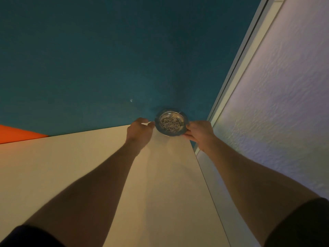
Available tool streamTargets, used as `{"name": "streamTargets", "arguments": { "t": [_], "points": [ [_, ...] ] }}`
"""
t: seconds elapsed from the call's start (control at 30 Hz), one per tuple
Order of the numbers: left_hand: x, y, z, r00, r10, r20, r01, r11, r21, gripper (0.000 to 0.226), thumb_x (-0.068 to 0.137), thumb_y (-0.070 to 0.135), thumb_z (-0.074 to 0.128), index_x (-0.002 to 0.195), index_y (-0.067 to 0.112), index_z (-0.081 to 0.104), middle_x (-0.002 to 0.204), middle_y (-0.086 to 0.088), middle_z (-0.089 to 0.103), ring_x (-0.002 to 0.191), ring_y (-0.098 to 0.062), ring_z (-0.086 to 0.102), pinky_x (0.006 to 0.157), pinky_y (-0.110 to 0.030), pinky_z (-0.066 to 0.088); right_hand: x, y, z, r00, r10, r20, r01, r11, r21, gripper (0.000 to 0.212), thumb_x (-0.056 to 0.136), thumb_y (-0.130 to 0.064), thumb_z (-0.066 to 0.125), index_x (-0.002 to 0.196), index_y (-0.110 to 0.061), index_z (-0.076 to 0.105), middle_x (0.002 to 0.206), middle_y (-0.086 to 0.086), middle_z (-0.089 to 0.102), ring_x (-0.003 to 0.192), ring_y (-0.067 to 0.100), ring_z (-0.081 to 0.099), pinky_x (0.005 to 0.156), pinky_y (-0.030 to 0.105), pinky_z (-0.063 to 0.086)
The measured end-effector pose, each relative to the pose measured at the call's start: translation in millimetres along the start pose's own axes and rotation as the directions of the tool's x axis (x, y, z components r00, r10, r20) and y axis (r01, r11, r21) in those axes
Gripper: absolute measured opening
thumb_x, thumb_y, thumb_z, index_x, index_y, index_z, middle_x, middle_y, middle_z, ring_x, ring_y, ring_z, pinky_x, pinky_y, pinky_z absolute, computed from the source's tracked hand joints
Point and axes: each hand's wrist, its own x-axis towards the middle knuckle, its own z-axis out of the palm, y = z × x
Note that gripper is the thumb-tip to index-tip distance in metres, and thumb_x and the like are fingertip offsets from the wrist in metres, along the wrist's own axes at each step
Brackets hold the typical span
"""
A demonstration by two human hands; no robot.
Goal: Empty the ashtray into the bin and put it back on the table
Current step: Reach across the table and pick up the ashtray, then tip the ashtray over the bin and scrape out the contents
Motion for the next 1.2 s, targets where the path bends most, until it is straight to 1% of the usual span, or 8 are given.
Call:
{"name": "streamTargets", "arguments": {
  "t": [0.03,0.1,0.17,0.33,0.43,0.77,1.0,1.2],
  "points": [
    [-2.1,5.8,-2.3,0.999,-0.036,0.015,0.037,0.996,-0.085,0.032,0.088,0.033,0.064,0.112,0.013,0.066,0.104,-0.011,0.070,0.093,-0.030,0.068,0.082,-0.041,0.058,-6.2,-6.1,-1.9,1.000,-0.013,0.013,0.013,1.000,0.004,0.024,0.084,0.002,0.066,0.064,-0.009,0.060,0.049,-0.001,0.069,0.062,0.020,0.074,0.067,0.039,0.062],
    [-7.4,17.0,-6.6,0.994,-0.094,0.058,0.105,0.969,-0.224,0.019,0.091,0.024,0.062,0.103,0.011,0.067,0.088,-0.007,0.066,0.073,-0.022,0.066,0.058,-0.031,0.059,-16.6,-16.5,-4.6,0.998,-0.035,0.044,0.035,0.999,0.005,0.023,0.084,0.003,0.066,0.065,-0.008,0.060,0.052,0.001,0.071,0.063,0.020,0.074,0.067,0.037,0.061],
    [-15.1,29.4,-14.0,0.990,-0.107,0.087,0.129,0.940,-0.315,0.008,0.092,0.015,0.060,0.095,0.010,0.066,0.086,-0.008,0.066,0.070,-0.021,0.066,0.048,-0.026,0.056,-30.1,-28.5,-6.8,0.997,-0.051,0.058,0.050,0.998,0.024,0.021,0.084,0.003,0.066,0.066,-0.006,0.060,0.061,0.006,0.072,0.063,0.019,0.074,0.064,0.035,0.061],
    [-36.9,51.6,-38.9,0.993,-0.082,0.084,0.109,0.913,-0.392,0.009,0.091,0.001,0.058,0.092,0.003,0.066,0.084,-0.013,0.073,0.069,-0.022,0.072,0.052,-0.029,0.058,-66.9,-53.5,-10.9,0.993,-0.088,0.084,0.082,0.994,0.071,0.014,0.084,0.004,0.066,0.073,-0.003,0.062,0.071,0.012,0.073,0.062,0.020,0.074,0.050,0.027,0.057],
    [-55.0,60.8,-54.8,0.995,-0.056,0.079,0.084,0.908,-0.410,0.008,0.090,0.000,0.058,0.090,0.003,0.066,0.081,-0.013,0.073,0.067,-0.022,0.072,0.054,-0.031,0.059,-89.9,-63.8,-12.7,0.990,-0.103,0.097,0.096,0.992,0.082,0.014,0.084,0.004,0.065,0.073,-0.004,0.062,0.063,0.009,0.073,0.059,0.019,0.074,0.048,0.025,0.056],
    [-117.9,68.6,-114.9,1.000,-0.013,0.010,0.016,0.877,-0.480,0.010,0.090,-0.003,0.058,0.084,0.004,0.064,0.075,-0.011,0.072,0.062,-0.020,0.071,0.052,-0.029,0.058,-158.2,-79.8,-1.8,0.973,-0.167,0.159,0.157,0.985,0.074,0.010,0.083,0.003,0.066,0.074,-0.002,0.065,0.070,0.011,0.074,0.063,0.020,0.074,0.058,0.030,0.059],
    [-156.3,56.7,-171.9,0.999,-0.017,-0.050,-0.011,0.857,-0.516,0.010,0.089,-0.002,0.058,0.085,0.003,0.065,0.077,-0.012,0.073,0.064,-0.021,0.072,0.053,-0.030,0.058,-216.2,-86.0,26.7,0.956,-0.194,0.219,0.185,0.981,0.064,0.011,0.081,0.005,0.065,0.072,-0.002,0.065,0.068,0.013,0.073,0.061,0.021,0.074,0.058,0.031,0.058],
    [-187.2,36.9,-232.0,0.996,-0.019,-0.092,-0.033,0.845,-0.533,0.010,0.090,-0.001,0.056,0.094,0.000,0.065,0.083,-0.014,0.072,0.066,-0.021,0.072,0.054,-0.029,0.058,-270.2,-87.7,66.0,0.936,-0.227,0.270,0.216,0.974,0.071,0.014,0.080,0.006,0.064,0.071,-0.003,0.065,0.065,0.010,0.072,0.056,0.016,0.072,0.049,0.025,0.056]
  ]
}}
